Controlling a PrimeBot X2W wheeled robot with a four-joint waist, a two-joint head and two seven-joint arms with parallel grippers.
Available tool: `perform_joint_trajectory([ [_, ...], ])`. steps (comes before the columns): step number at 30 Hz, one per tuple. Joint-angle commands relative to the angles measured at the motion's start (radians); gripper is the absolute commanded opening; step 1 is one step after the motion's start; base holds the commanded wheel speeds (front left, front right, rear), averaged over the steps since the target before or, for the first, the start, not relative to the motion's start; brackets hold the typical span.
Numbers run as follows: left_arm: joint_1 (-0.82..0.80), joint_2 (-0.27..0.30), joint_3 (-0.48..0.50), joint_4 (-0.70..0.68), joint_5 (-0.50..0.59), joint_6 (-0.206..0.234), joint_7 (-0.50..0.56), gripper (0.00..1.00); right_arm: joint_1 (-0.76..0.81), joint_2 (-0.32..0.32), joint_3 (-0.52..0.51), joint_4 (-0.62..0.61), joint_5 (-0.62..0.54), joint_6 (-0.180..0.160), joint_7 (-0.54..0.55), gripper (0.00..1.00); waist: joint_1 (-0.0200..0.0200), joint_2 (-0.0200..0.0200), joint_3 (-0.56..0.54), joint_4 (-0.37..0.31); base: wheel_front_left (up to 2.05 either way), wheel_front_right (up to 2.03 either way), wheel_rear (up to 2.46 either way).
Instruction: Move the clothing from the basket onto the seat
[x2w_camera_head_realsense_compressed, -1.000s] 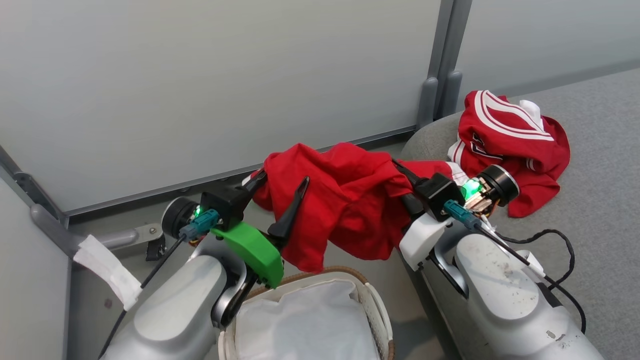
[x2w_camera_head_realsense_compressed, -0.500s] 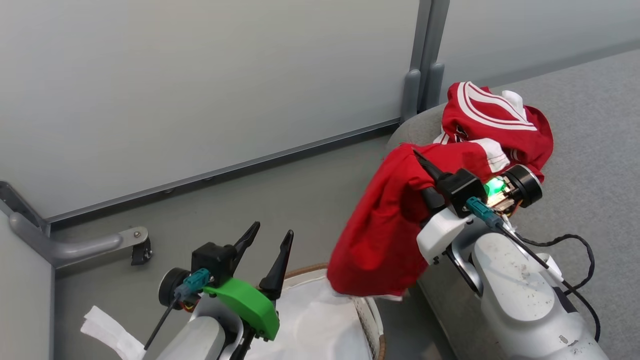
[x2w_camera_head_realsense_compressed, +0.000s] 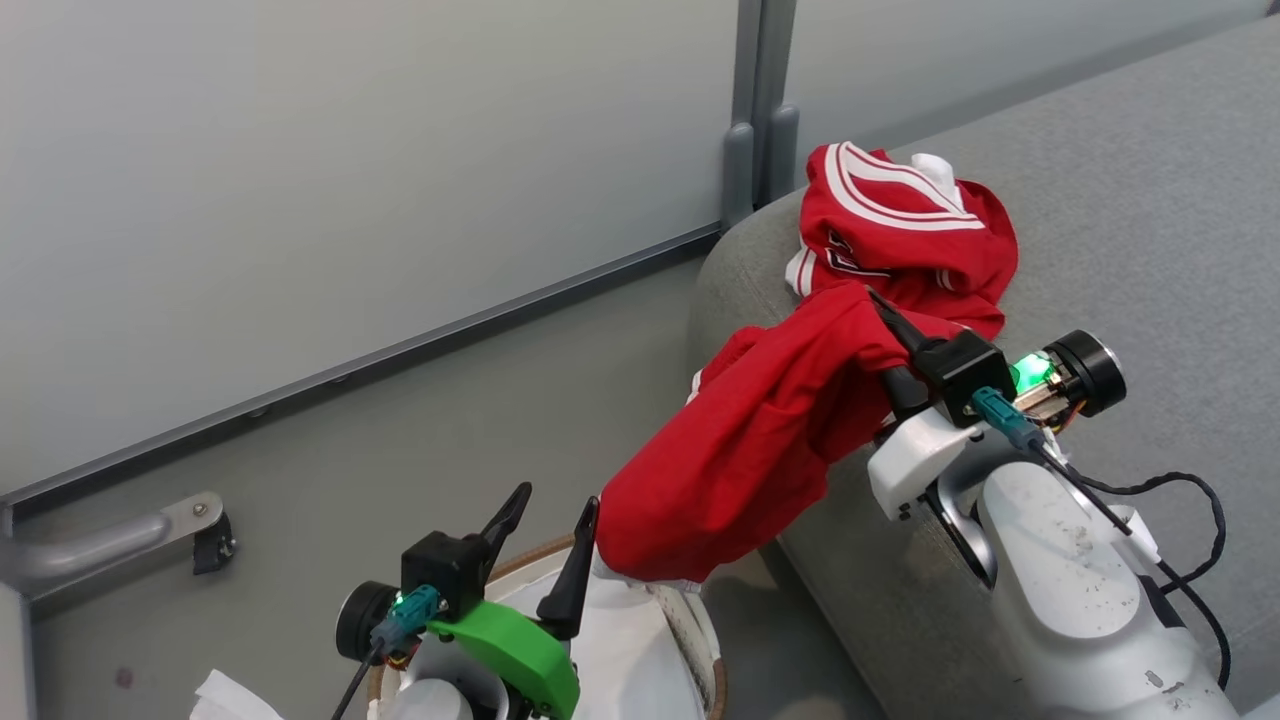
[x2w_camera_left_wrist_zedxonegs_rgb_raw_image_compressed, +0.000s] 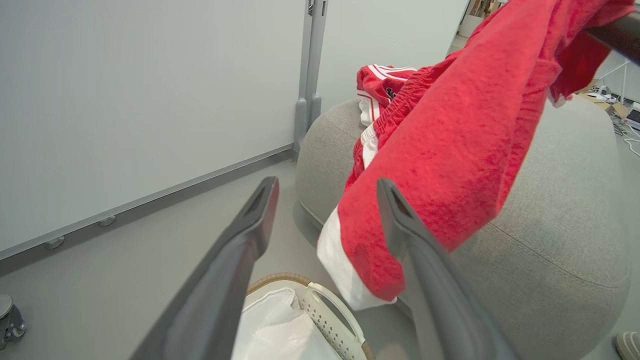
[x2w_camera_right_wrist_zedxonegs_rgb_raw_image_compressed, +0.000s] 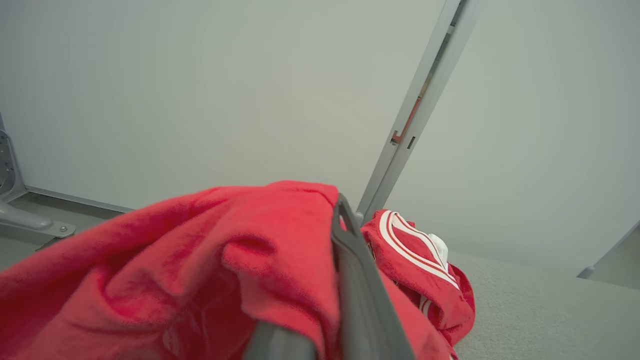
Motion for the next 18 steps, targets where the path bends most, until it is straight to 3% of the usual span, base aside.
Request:
perform_joint_trajectory([
  [1,0.013,-0.004,0.004,-0.004,0.009,-0.005,-0.001,1.00,0.013,-0.008,-0.008,-0.006,-0.009,-0.001,-0.002,0.00,0.0000,0.0000,0.014,-0.058,0.00,0.00,0.00],
  [10,-0.007,-0.024,-0.029,-0.023,0.027,-0.007,-0.001,1.00,0.038,-0.028,-0.090,-0.002,-0.014,-0.001,-0.002,0.00,0.0000,0.0000,0.045,-0.147,0.00,0.00,0.00],
  [18,-0.055,-0.012,-0.058,-0.046,0.040,-0.007,-0.001,1.00,-0.021,-0.045,-0.194,-0.025,-0.009,-0.001,-0.002,0.00,0.0000,0.0000,0.132,-0.118,0.00,0.00,0.00],
])
